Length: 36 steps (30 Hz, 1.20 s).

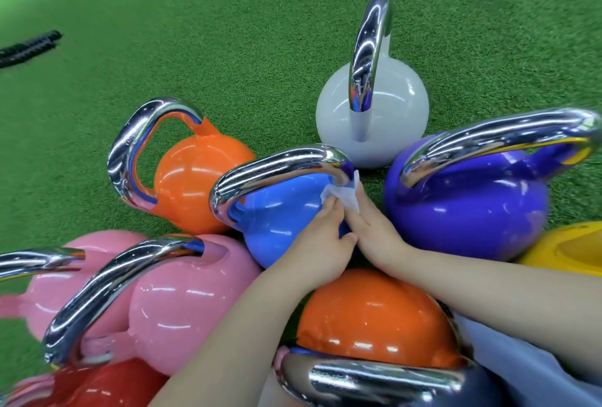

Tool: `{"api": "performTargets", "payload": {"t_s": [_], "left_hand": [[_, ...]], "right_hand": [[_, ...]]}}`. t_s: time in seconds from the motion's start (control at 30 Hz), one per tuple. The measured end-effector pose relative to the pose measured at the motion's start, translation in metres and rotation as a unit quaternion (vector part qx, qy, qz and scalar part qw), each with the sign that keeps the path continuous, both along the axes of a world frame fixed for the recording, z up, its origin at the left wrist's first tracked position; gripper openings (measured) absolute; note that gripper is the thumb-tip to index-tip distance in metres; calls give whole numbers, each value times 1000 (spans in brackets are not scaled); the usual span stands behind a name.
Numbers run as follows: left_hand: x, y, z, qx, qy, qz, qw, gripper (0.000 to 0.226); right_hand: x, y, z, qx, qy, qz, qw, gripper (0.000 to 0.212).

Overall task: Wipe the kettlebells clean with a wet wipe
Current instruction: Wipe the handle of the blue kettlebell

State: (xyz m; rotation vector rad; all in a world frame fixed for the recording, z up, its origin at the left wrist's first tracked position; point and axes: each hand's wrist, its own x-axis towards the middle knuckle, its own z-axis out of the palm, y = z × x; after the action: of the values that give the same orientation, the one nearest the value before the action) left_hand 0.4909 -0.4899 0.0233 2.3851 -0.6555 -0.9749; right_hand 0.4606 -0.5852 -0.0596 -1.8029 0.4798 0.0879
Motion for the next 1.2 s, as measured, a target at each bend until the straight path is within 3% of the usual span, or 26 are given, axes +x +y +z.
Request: {"api": "performTargets", "payload": {"t_s": [0.13,0.33,0.53,0.6,0.67,0.77,0.9,1.0,1.07,1.2], "left_hand": [[11,-2,6,-36,-5,34,999,55],[26,-15,12,-133,105,204,964,35],[0,-12,4,-110,-3,188,976,44],[-8,-15,2,-102,39,175,978,53],[-14,-23,4,-133,133,190,963,58],[-14,-30,11,-262,267,271,887,44],[-3,-21,23,-427,392,374,724,50],[8,-10,35,-502,420,407,638,54],[8,-3,43,-526,429,426,598,50],[1,17,54,-513,413,539,525,48]], "right_hand": [[0,4,4,8,-2,-17,1000,91],[8,1,18,25,-94,-75,992,69],[12,-8,24,6,-85,-54,995,49],[13,-6,26,15,-87,-55,995,37],[14,-8,31,24,-90,-51,994,24],[11,-13,39,39,-111,-41,992,16],[10,-9,46,-9,-157,-38,987,39],[16,-9,51,-77,-201,-30,976,50],[21,-10,62,-144,-255,-8,956,48],[39,-2,86,-308,-363,110,873,40]]}}
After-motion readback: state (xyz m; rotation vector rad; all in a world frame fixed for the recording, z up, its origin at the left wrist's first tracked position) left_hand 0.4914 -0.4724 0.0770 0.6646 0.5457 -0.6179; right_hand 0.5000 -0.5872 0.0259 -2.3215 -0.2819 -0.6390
